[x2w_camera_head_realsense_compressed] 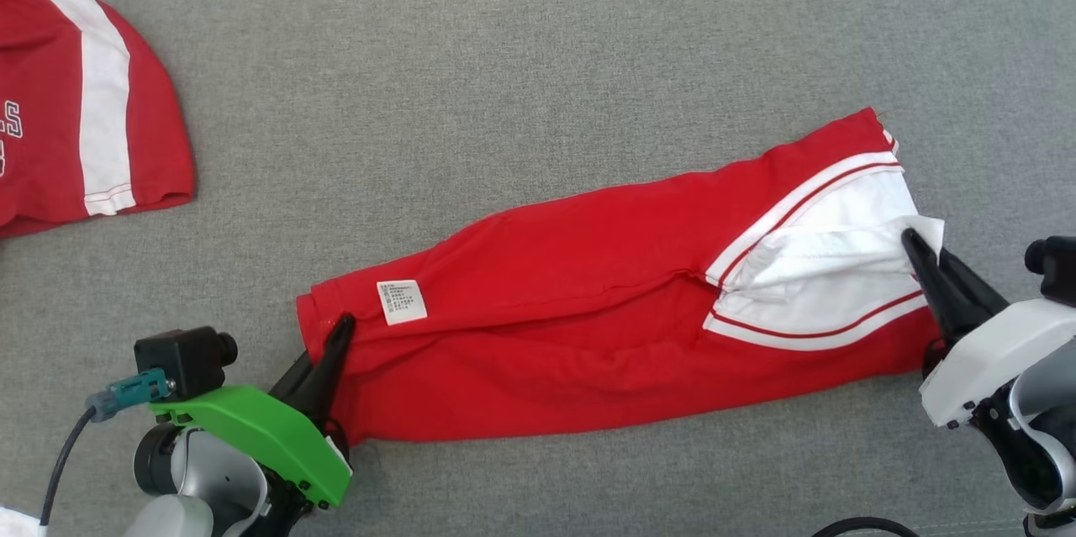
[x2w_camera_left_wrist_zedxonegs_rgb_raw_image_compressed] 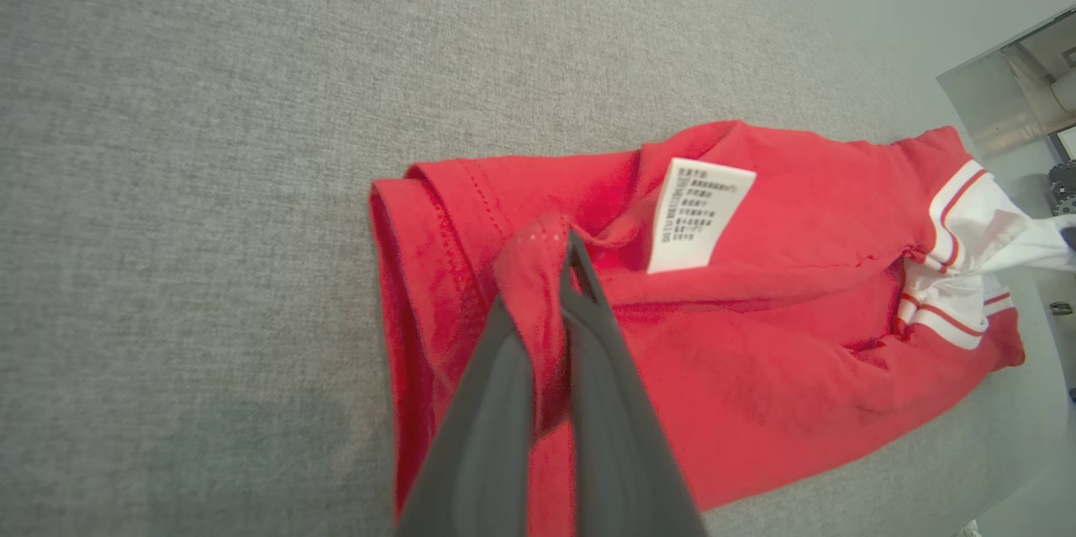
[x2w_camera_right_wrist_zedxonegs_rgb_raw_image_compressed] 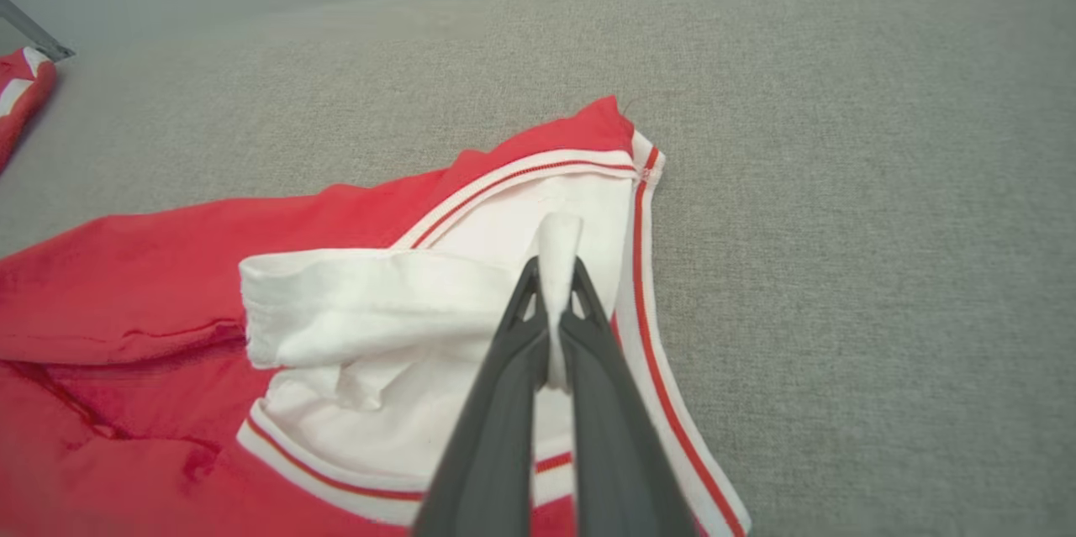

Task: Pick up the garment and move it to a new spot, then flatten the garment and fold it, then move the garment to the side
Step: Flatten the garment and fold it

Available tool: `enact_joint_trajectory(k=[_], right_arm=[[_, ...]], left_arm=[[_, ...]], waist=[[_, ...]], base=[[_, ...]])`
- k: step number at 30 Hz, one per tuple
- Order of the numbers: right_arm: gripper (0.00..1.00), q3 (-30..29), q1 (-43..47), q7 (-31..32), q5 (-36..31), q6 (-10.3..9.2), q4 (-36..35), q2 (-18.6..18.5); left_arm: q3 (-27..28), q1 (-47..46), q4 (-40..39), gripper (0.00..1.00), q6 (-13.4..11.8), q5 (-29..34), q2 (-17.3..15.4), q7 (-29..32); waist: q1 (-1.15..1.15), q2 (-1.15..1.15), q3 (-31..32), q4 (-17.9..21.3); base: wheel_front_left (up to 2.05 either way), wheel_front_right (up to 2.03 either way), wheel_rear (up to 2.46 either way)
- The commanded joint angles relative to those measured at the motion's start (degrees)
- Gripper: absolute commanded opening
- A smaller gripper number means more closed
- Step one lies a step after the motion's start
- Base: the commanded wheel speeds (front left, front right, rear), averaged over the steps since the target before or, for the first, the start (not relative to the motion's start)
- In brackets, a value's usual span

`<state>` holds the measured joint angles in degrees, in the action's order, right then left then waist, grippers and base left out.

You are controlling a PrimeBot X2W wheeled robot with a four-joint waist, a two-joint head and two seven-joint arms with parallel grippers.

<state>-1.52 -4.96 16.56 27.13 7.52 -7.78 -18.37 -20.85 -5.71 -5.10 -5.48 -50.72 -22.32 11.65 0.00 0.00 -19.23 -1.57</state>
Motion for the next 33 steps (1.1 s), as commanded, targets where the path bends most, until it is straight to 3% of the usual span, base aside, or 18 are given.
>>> enact_joint_trajectory(k=[1,2,3,11,18,22,27,33], right_arm=[[0.31,0.98,0.60,-0.24,-0.99,-0.07,0.76,-1.26],[0.82,1.36,0.83,-0.62,-1.10,-0.07,1.24,-1.82],[1.00,1.56,1.07,-0.53,-1.13,-0.07,1.83,-2.19],[1.00,-0.26,4.79,2.50,2.16,-0.07,0.41,-5.15],[1.00,-7.83,6.97,4.82,2.49,-0.07,-2.02,-4.42],[1.00,-7.99,5.20,7.73,1.84,-0.05,-0.37,-3.71],[1.00,-4.22,-1.20,9.85,-0.59,-0.04,6.53,-3.92],[1.00,-1.16,-9.12,10.98,-1.01,-0.05,18.75,-3.74]], left_arm=[[-0.42,0.18,1.04,0.40,0.30,0.70,0.01,-0.49],[-0.57,0.12,1.45,0.69,0.39,0.87,0.05,-0.72],[-0.73,0.21,1.92,1.00,0.26,1.29,0.12,-0.94],[-2.33,5.61,4.75,1.00,-2.69,8.87,-2.08,-7.15],[1.37,10.02,5.32,1.00,-7.68,13.03,-0.66,-18.85],[4.24,10.55,5.23,1.00,-9.77,15.34,1.24,-25.39],[8.04,8.44,4.67,1.00,-8.68,18.42,4.68,-26.87],[12.76,6.88,4.72,1.00,-4.37,22.92,10.23,-26.82]], waist=[[0.00,0.00,0.30,-0.09],[0.00,0.00,0.49,-0.13],[0.00,0.00,0.74,-0.15],[0.00,0.00,4.64,0.16],[0.00,0.00,6.22,-0.47],[0.00,0.00,5.56,-1.52],[0.00,0.00,3.27,-3.07],[0.00,0.00,1.52,-5.48]], base=[[0.00,0.00,0.00],[0.00,0.00,0.00],[0.00,0.00,0.00],[0.00,0.00,0.00],[0.00,0.00,0.00],[0.00,0.00,0.00],[0.00,0.00,0.00],[0.00,0.00,0.00]])
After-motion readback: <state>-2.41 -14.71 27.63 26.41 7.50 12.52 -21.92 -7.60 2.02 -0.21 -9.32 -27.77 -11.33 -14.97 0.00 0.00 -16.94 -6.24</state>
